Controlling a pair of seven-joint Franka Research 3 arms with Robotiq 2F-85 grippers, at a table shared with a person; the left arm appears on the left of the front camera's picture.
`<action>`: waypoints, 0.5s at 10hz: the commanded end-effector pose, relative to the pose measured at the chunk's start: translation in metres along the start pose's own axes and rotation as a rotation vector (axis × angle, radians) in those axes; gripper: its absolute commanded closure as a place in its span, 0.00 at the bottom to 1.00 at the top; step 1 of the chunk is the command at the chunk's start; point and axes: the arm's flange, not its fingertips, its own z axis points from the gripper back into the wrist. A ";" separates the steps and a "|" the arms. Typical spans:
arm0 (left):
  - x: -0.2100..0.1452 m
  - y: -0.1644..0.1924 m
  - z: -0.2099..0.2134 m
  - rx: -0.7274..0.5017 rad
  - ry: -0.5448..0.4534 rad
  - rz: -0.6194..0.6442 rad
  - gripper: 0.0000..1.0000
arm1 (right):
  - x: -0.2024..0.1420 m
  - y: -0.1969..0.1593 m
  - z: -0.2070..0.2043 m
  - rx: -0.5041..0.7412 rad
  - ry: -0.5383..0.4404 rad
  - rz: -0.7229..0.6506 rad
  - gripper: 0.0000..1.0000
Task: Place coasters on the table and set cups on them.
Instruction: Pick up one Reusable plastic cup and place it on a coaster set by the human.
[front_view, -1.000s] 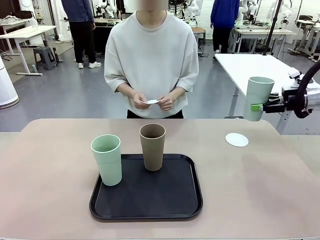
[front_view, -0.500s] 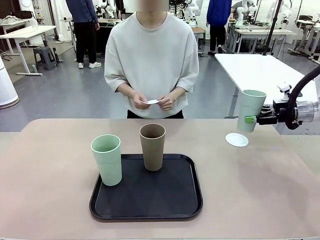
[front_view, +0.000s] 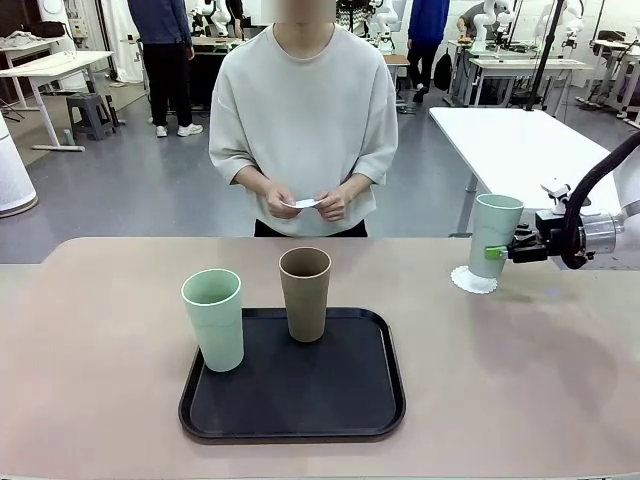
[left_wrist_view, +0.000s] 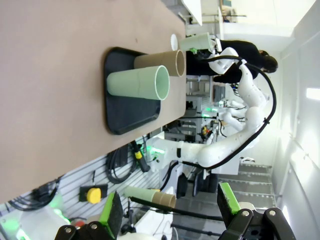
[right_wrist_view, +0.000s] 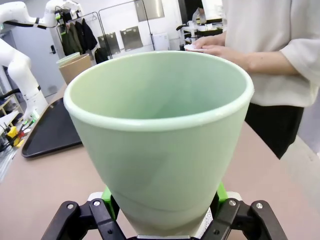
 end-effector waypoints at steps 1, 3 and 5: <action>-0.001 -0.001 0.000 -0.012 -0.005 -0.001 0.00 | 0.009 0.003 -0.001 0.002 0.028 0.043 0.18; -0.001 -0.001 0.000 -0.012 -0.005 -0.001 0.00 | 0.000 0.000 0.000 0.000 0.000 0.000 0.18; -0.001 -0.001 0.000 -0.012 -0.005 -0.001 0.00 | 0.000 0.000 0.000 0.000 0.000 0.000 0.18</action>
